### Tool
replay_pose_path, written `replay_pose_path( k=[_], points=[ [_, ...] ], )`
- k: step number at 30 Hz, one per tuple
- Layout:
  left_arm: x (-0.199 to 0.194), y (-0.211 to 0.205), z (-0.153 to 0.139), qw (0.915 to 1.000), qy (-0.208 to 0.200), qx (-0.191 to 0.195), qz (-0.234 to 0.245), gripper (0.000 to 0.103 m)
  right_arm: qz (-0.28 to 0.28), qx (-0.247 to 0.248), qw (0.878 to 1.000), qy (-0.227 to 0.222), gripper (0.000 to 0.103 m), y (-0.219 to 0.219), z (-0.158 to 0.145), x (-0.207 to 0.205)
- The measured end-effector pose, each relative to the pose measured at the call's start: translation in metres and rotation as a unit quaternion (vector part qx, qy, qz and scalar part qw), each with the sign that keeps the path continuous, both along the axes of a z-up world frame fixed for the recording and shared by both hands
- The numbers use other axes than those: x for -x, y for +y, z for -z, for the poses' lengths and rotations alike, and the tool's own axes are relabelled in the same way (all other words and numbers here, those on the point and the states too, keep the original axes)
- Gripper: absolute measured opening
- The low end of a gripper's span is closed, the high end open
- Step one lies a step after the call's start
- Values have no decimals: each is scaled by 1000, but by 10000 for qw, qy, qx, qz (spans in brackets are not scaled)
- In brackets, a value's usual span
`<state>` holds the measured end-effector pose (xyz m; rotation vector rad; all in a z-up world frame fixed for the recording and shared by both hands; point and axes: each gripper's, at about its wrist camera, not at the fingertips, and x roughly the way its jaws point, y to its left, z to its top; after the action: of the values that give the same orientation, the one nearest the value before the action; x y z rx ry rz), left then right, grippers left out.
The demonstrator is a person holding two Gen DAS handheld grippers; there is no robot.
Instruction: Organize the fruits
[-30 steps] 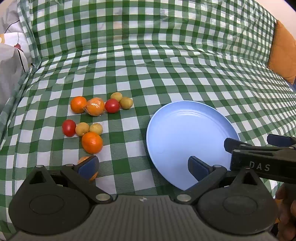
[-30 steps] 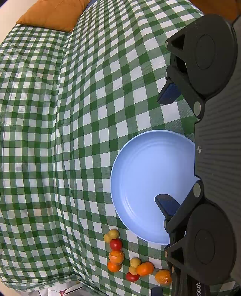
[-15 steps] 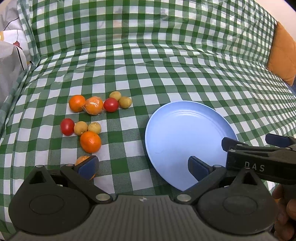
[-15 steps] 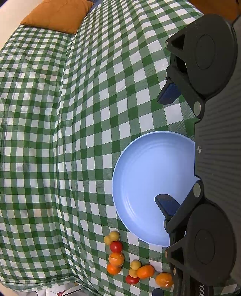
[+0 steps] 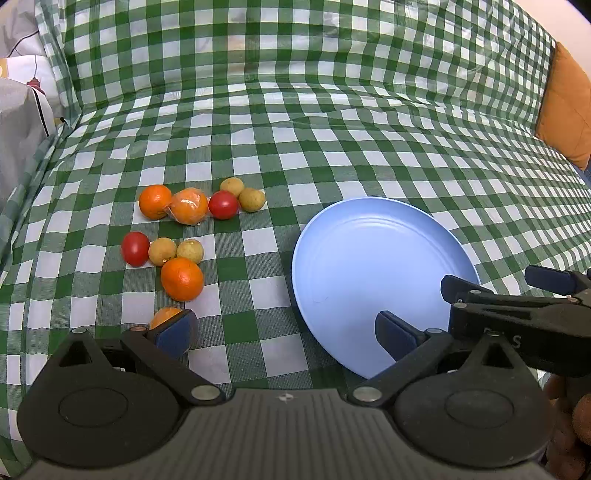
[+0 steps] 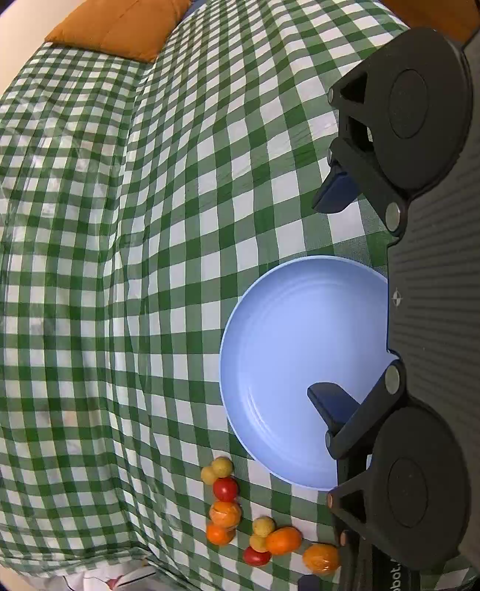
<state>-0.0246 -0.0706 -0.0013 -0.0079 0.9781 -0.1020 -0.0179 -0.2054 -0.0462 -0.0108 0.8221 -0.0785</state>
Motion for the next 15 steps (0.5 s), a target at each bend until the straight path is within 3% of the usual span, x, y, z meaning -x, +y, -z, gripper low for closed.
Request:
replay_pose_path(
  k=[4,15],
  points=[
    [0,-1,0,10000,5,4,2,102,-92,23,9997,-247,90,-12,1,-11],
    [0,-3,0,10000,-6,22,23,102,-120,-86,9998,-164,73,-9,-1,-7]
  ],
)
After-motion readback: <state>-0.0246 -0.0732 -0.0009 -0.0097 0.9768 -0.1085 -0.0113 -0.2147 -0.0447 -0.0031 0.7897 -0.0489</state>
